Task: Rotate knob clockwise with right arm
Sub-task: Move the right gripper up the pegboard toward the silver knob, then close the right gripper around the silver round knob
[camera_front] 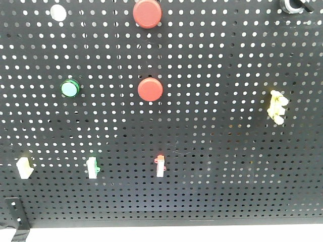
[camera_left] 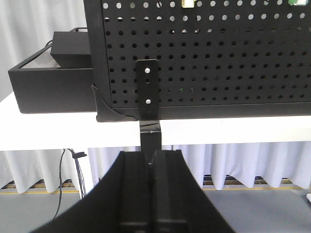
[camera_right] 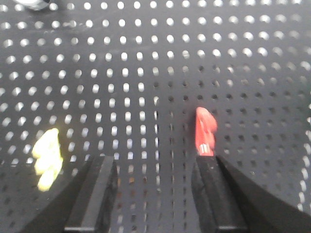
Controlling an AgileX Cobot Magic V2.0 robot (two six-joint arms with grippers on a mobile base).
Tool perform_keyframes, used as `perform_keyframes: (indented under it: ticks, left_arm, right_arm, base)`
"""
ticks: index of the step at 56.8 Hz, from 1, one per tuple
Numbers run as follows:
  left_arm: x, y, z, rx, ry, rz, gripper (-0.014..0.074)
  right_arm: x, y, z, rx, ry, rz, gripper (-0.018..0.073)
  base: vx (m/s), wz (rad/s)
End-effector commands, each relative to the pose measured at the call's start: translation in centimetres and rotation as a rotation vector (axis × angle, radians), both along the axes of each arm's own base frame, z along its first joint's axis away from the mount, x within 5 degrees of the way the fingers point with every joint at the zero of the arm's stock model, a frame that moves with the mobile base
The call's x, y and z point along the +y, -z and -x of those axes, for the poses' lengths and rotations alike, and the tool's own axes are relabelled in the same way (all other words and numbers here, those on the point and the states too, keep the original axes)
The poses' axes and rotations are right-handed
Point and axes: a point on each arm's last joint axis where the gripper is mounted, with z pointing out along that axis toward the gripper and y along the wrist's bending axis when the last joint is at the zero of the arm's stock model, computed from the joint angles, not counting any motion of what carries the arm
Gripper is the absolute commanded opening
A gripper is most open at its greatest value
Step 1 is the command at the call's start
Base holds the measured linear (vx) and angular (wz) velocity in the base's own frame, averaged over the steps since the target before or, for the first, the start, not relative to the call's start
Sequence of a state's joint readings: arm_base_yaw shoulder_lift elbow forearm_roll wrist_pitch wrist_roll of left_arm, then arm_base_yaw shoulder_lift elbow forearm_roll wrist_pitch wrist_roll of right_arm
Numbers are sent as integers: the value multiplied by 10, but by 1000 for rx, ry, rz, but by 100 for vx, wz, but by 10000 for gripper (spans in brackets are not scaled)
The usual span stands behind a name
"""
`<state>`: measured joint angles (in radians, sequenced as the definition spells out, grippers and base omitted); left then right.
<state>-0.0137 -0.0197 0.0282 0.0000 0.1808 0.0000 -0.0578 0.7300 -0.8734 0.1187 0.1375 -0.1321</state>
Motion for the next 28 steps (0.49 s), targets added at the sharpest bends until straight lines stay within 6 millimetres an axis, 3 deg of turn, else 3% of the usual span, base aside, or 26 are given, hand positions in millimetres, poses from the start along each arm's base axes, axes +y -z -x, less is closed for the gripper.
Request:
perform_keyframes:
  ticks: [1,17,28]
  left_arm:
    - [0,1,-1,-64,3,8,-6]
    - [0,1,-1,-64,3,8,-6]
    - [0,1,-1,-64,3,8,-6]
  right_arm:
    - [3,-32,-2,-117,-7,61,428]
    - [41,-68,-37,-137,-162,436,428]
    - [50,-91,-62,-131,-164,624,428]
  base:
    - [0,0]
    - [0,0]
    - [0,0]
